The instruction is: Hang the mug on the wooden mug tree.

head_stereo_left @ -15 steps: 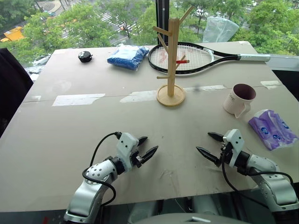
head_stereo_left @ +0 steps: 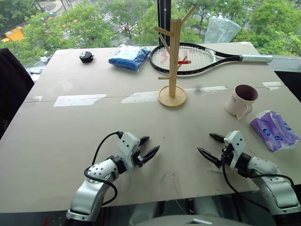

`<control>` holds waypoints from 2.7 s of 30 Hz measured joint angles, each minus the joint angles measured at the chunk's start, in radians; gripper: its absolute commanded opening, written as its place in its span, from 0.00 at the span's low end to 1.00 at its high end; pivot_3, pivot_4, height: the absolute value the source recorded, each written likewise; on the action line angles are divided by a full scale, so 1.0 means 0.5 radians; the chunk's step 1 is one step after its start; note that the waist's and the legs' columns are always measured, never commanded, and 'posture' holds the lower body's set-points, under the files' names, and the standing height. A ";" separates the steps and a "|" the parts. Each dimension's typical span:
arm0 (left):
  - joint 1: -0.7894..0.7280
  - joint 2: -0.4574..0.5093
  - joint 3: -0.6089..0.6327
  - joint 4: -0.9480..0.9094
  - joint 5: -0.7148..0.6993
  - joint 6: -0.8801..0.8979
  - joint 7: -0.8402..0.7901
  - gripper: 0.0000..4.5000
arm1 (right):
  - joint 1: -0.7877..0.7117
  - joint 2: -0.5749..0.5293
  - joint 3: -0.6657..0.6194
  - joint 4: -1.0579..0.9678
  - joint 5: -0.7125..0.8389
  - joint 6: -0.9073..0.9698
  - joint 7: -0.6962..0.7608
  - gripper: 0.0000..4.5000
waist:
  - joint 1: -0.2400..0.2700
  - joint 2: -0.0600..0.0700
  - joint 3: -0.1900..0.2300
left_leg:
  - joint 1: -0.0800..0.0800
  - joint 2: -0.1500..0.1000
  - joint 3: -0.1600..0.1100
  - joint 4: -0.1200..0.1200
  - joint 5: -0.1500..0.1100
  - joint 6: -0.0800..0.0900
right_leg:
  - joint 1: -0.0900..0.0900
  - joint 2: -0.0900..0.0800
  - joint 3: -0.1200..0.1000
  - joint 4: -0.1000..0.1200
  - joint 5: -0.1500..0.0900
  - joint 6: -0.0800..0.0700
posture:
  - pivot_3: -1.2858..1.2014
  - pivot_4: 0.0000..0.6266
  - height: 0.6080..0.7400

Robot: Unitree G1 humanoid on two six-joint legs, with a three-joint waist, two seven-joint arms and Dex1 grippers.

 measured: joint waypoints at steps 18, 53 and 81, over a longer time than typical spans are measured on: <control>-0.208 0.093 -0.059 -0.029 -0.118 0.185 -0.189 0.70 | -0.015 0.131 -0.230 0.053 -0.081 0.045 -0.466 0.96 | 0.015 0.000 0.001 | -0.001 -0.005 -0.009 0.002 0.000 0.000 | 0.003 -0.001 -0.008 -0.001 0.000 0.000 | 0.52 0.24 1.00; -0.806 0.267 -0.213 -0.319 -0.298 0.580 -0.341 0.70 | -0.472 0.432 -0.549 0.505 -0.145 -0.156 -1.008 0.06 | -0.009 0.010 0.008 | -0.006 -0.004 -0.005 -0.002 0.001 -0.001 | -0.007 0.003 -0.001 -0.002 0.000 -0.002 | 0.52 0.24 1.00; -0.755 0.271 -0.172 -0.356 -0.310 0.581 -0.299 0.70 | -0.401 0.082 -0.018 0.211 0.153 0.102 -0.044 0.29 | -0.006 0.008 0.009 | -0.007 -0.002 -0.001 -0.001 0.001 -0.001 | -0.008 0.002 0.002 -0.003 0.000 -0.001 | 0.52 0.24 1.00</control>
